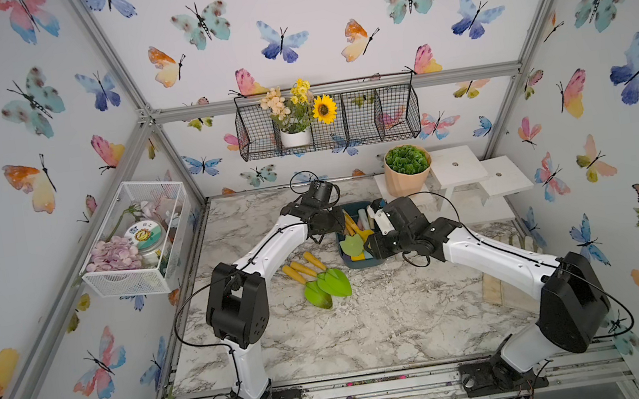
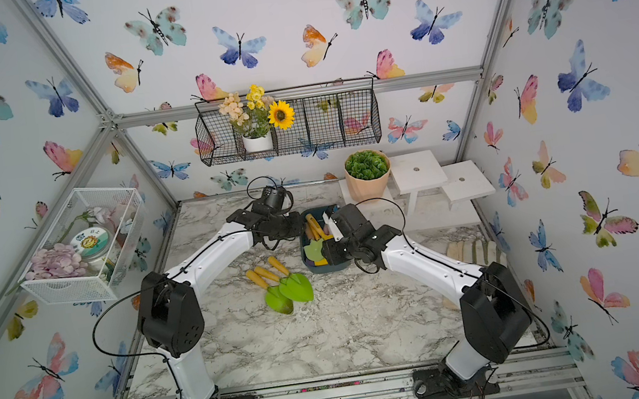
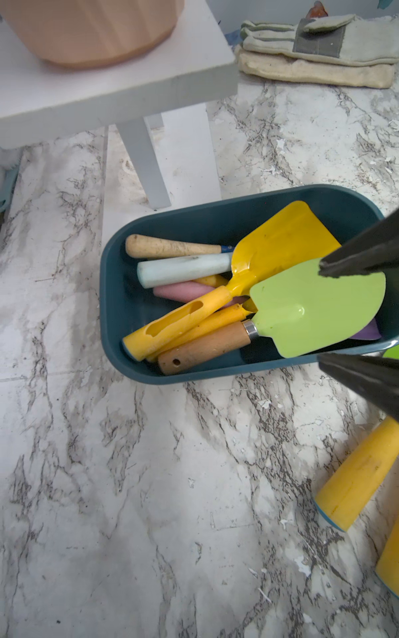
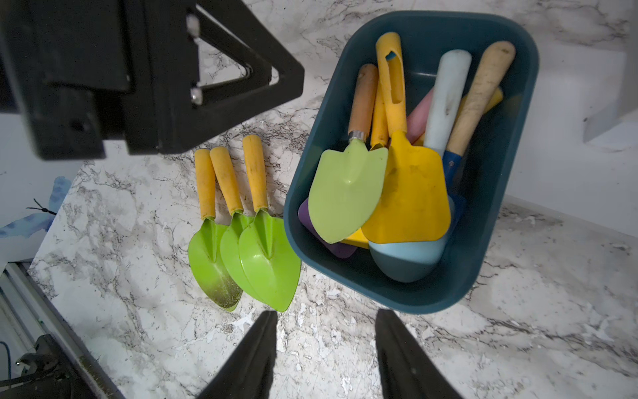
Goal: Put the shovel into the storage box
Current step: Place the shovel in the storage box, then pick up the shovel from the center of the board.
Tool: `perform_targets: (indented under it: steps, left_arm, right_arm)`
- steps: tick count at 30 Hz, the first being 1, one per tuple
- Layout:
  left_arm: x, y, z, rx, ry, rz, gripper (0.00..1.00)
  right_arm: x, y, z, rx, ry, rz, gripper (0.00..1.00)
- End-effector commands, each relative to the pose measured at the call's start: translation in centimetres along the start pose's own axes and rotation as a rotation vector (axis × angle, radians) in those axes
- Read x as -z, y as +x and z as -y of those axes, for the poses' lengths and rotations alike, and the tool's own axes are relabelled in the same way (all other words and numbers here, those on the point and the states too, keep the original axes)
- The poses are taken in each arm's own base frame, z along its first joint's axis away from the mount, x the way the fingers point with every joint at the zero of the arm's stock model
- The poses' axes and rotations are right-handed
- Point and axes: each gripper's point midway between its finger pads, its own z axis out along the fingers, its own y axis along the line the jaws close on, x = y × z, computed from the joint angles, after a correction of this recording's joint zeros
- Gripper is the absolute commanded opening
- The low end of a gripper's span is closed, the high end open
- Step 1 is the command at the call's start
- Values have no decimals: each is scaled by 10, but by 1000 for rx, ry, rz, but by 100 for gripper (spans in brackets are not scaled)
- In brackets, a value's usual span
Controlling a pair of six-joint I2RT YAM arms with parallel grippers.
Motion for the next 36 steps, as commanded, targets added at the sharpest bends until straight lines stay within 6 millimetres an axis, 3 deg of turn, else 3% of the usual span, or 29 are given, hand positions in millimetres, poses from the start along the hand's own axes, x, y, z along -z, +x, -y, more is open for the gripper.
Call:
perform_targets:
  steps: [1,14,21,30,36]
  left_arm:
    - [24,6,-23,74,-46,23,43]
    - [54,45,-77,223,-124,44,45]
    - [63,57,-90,271,-142,53,44]
    - [67,82,-117,382,-188,36,40]
    - [58,104,-130,440,-213,1,37]
  right_arm:
    - [-2,-12,-13,13,-64,3,51]
    - [-14,-10,-32,52,-155,-40,51]
    - [-18,-8,-39,61,-188,-54,51]
    - [-23,-1,-50,83,-232,-88,51]
    - [-30,4,-59,100,-253,-113,51]
